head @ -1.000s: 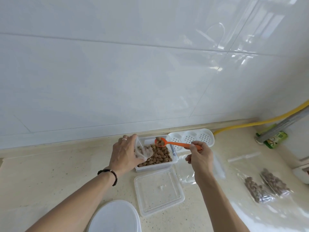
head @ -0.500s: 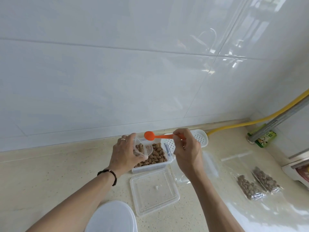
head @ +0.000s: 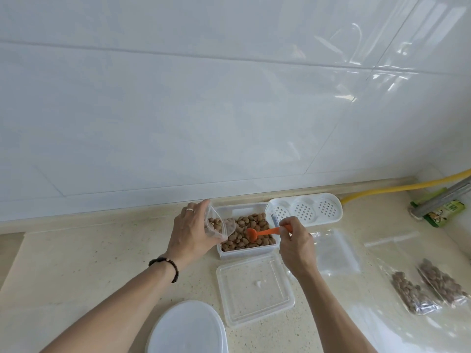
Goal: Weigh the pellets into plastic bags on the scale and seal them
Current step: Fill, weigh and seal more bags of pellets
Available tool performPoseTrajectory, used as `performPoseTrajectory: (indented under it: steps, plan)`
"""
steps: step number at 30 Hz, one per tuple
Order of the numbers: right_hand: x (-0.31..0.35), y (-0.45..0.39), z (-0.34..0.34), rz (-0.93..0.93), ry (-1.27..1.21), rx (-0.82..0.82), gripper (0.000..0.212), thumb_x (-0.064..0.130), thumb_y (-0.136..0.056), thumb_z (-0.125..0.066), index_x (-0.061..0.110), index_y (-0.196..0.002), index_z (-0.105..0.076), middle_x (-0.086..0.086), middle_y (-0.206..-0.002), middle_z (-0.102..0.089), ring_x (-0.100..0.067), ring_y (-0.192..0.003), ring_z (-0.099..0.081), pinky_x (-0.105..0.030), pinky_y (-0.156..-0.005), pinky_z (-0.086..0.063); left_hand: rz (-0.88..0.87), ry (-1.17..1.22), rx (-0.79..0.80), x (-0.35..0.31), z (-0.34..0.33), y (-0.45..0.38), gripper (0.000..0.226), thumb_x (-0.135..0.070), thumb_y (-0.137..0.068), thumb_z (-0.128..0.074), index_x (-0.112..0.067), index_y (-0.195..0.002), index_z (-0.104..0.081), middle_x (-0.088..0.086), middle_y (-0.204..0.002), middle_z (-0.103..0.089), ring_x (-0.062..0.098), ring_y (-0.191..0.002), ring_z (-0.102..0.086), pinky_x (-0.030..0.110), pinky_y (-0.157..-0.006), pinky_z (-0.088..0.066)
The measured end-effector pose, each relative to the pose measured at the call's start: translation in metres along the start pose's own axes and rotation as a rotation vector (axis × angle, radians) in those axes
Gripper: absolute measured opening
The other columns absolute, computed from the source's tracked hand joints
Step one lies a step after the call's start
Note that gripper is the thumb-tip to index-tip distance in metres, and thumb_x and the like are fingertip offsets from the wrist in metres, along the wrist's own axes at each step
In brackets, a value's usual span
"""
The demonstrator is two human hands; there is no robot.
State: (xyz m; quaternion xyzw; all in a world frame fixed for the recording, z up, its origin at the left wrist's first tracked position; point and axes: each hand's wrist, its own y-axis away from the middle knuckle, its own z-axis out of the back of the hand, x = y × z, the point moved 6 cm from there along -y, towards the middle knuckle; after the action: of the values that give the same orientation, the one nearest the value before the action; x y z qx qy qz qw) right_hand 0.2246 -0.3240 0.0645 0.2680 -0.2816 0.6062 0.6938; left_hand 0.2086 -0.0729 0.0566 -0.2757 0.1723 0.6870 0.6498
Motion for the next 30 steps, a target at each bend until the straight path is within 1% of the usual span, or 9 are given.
performPoseTrajectory:
  steps: [3, 5, 9, 13, 16, 21, 25, 28, 30]
  plan:
    - [0.001, 0.000, -0.017, -0.085, -0.186, 0.081, 0.012, 0.006, -0.098, -0.048, 0.012, -0.094, -0.058, -0.006, -0.074, -0.062, -0.023, -0.053, -0.058, -0.023, -0.041, -0.043, 0.000, -0.019, 0.003, 0.007, 0.001, 0.000, 0.087, -0.052, -0.062, -0.082, -0.021, -0.132, -0.041, -0.001, -0.116, -0.050, 0.018, -0.108, -0.045, 0.028, -0.088, -0.034]
    - [-0.004, 0.000, -0.023, -0.186, -0.273, 0.088, 0.012, 0.006, -0.098, -0.049, 0.010, -0.098, -0.059, -0.012, -0.079, -0.063, -0.020, -0.053, -0.058, -0.017, -0.042, -0.042, 0.002, -0.031, 0.005, 0.011, 0.002, 0.000, 0.090, -0.053, -0.062, -0.082, -0.021, -0.135, -0.041, 0.000, -0.118, -0.051, 0.018, -0.110, -0.045, 0.030, -0.091, -0.035]
    - [-0.017, 0.002, -0.021, -0.319, -0.402, 0.024, 0.009, 0.009, -0.098, -0.052, 0.013, -0.097, -0.060, -0.014, -0.084, -0.064, -0.015, -0.045, -0.056, -0.027, -0.046, -0.046, -0.008, -0.062, 0.007, 0.012, 0.005, -0.001, 0.090, -0.054, -0.064, -0.081, -0.020, -0.137, -0.040, 0.002, -0.118, -0.051, 0.020, -0.110, -0.047, 0.031, -0.091, -0.036]
    - [-0.022, 0.001, -0.003, -0.369, -0.470, -0.069, 0.010, 0.009, -0.098, -0.052, 0.016, -0.095, -0.059, -0.011, -0.089, -0.071, -0.014, -0.045, -0.055, -0.027, -0.047, -0.048, -0.019, -0.077, 0.015, 0.011, 0.002, -0.002, 0.093, -0.055, -0.063, -0.082, -0.020, -0.138, -0.039, 0.003, -0.119, -0.052, 0.021, -0.109, -0.048, 0.033, -0.092, -0.038]
    - [-0.023, 0.000, 0.010, -0.376, -0.508, -0.096, 0.010, 0.007, -0.098, -0.051, 0.015, -0.096, -0.058, -0.015, -0.092, -0.070, -0.014, -0.045, -0.054, -0.026, -0.046, -0.047, -0.028, -0.091, 0.025, 0.005, -0.003, -0.005, 0.093, -0.054, -0.062, -0.081, -0.020, -0.138, -0.040, 0.004, -0.118, -0.051, 0.023, -0.110, -0.048, 0.034, -0.092, -0.038]
    - [-0.006, 0.001, 0.037, -0.318, -0.584, -0.132, 0.009, 0.006, -0.098, -0.051, 0.012, -0.099, -0.058, -0.010, -0.087, -0.073, -0.012, -0.044, -0.052, -0.027, -0.048, -0.047, -0.045, -0.169, 0.031, -0.009, -0.010, -0.011, 0.086, -0.056, -0.063, -0.077, -0.020, -0.132, -0.041, 0.005, -0.112, -0.052, 0.025, -0.104, -0.049, 0.038, -0.088, -0.041]
    - [0.014, 0.002, 0.051, -0.245, -0.598, -0.154, 0.010, 0.006, -0.097, -0.052, 0.012, -0.098, -0.060, -0.013, -0.088, -0.073, -0.012, -0.044, -0.053, -0.026, -0.046, -0.047, -0.056, -0.202, 0.024, -0.024, -0.015, -0.014, 0.076, -0.052, -0.067, -0.072, -0.020, -0.129, -0.041, 0.005, -0.110, -0.052, 0.025, -0.105, -0.049, 0.038, -0.088, -0.040]
    - [0.039, 0.008, 0.055, -0.055, -0.455, -0.121, 0.016, 0.007, -0.097, -0.053, 0.020, -0.091, -0.059, -0.012, -0.086, -0.069, -0.017, -0.044, -0.056, -0.032, -0.047, -0.049, -0.066, -0.124, 0.044, -0.036, -0.018, -0.014, 0.077, -0.053, -0.068, -0.074, -0.019, -0.130, -0.042, 0.004, -0.113, -0.051, 0.025, -0.108, -0.047, 0.037, -0.091, -0.038]
    - [0.059, 0.017, 0.054, 0.132, -0.341, -0.082, 0.024, 0.005, -0.096, -0.053, 0.026, -0.086, -0.058, -0.008, -0.078, -0.064, -0.031, -0.050, -0.057, -0.045, -0.048, -0.050, -0.057, -0.034, 0.056, -0.042, -0.018, -0.013, 0.078, -0.054, -0.067, -0.075, -0.020, -0.129, -0.042, 0.001, -0.112, -0.049, 0.022, -0.108, -0.045, 0.034, -0.088, -0.036]
